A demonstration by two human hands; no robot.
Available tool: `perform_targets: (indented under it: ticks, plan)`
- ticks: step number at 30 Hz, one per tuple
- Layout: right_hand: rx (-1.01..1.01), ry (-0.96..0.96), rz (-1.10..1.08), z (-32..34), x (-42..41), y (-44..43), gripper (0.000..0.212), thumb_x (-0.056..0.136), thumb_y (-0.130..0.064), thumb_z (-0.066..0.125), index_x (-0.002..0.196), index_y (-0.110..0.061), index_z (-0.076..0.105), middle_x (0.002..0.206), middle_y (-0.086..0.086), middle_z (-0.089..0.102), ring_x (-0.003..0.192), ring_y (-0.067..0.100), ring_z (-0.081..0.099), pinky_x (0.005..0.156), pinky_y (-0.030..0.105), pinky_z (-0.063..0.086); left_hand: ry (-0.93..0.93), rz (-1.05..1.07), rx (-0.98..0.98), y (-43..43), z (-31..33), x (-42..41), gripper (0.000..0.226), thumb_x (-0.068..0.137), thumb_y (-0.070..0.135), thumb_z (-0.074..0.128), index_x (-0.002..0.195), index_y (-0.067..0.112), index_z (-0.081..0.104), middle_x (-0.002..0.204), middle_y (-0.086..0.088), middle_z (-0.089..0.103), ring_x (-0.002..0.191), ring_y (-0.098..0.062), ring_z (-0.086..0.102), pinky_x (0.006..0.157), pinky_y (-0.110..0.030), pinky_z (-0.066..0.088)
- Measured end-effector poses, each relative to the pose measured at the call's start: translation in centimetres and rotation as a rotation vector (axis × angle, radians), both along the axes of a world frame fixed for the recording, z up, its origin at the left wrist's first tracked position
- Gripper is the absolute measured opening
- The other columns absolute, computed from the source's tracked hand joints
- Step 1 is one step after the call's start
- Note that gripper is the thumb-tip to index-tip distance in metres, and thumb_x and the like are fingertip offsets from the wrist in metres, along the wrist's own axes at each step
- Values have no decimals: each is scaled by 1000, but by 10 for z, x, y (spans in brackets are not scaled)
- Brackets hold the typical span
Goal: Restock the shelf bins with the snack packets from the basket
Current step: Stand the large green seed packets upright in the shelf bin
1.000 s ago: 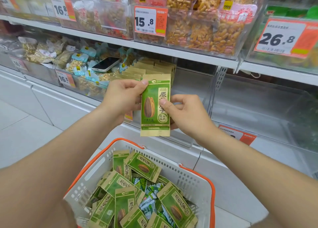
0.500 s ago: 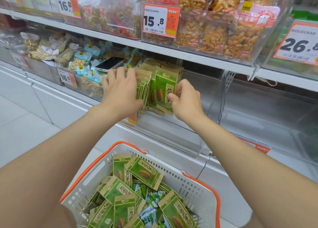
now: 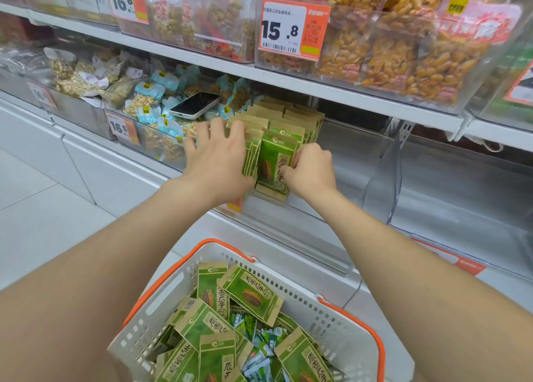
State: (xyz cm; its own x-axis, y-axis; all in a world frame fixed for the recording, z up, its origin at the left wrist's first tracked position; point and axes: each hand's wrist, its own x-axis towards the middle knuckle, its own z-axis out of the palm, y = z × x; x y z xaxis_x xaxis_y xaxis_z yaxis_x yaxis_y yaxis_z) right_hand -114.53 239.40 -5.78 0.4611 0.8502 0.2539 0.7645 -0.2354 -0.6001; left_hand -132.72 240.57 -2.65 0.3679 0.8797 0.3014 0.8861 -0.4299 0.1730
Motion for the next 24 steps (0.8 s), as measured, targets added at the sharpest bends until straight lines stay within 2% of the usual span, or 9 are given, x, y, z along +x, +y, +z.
perform_targets:
  ticks: [5,9,12,14,16,17,19,21,24]
  plan:
    - [-92,-44,10,0,10,-6,44,89,-43,77,71,-12,53,80,10,62,83,26,50,49,30,32,-34,-14,18,-3,0,-1,87,78,42,83,147,18,34,152,-15,30,144,-37,23,114,-60,28]
    - [-146,-65,21,6,17,-16,46,87,-48,76,71,-10,57,74,12,64,88,26,55,51,30,37,-104,-81,122,-13,3,0,81,76,32,83,145,20,41,148,-11,35,140,-36,28,108,-54,32]
    - [-70,-205,48,14,15,-31,31,88,-34,64,68,-11,59,77,11,64,84,31,60,57,35,50,-160,-212,317,-24,7,-1,51,77,26,78,122,21,53,123,-6,45,116,-31,40,90,-44,39]
    - [48,-346,110,24,8,-50,23,87,-31,55,72,-17,64,76,4,66,77,29,61,61,39,57,-207,-277,331,-33,7,-1,26,82,29,73,102,22,57,99,5,51,96,-24,50,76,-40,44]
    - [134,-408,224,37,-2,-73,18,82,-34,54,72,-22,62,71,-3,66,71,25,62,61,38,56,-197,-284,172,-43,4,0,15,84,38,70,84,29,58,79,13,58,78,-20,58,65,-37,51]
    - [128,-411,318,43,-6,-86,16,78,-35,55,70,-22,61,67,-4,65,68,23,62,60,37,56,-148,-299,51,-46,1,0,17,84,41,70,78,28,59,73,11,61,74,-19,61,63,-36,52]
    - [-12,-469,523,51,-13,-110,15,72,-35,57,68,-22,62,62,-5,64,65,19,63,61,38,58,59,-416,-259,-53,-12,1,22,84,43,72,72,27,63,71,8,65,72,-17,63,66,-33,51]
    - [-247,-564,658,45,-17,-130,16,74,-35,61,71,-20,65,67,-3,66,71,22,64,61,38,58,315,-533,-510,-60,-31,5,18,87,43,74,81,27,69,80,9,68,77,-12,64,75,-33,54]
    - [-522,-636,787,19,-21,-152,16,79,-30,63,71,-16,64,67,2,64,72,27,64,57,40,58,550,-579,-651,-71,-69,18,18,91,43,69,101,28,71,89,9,63,81,-13,60,82,-35,56]
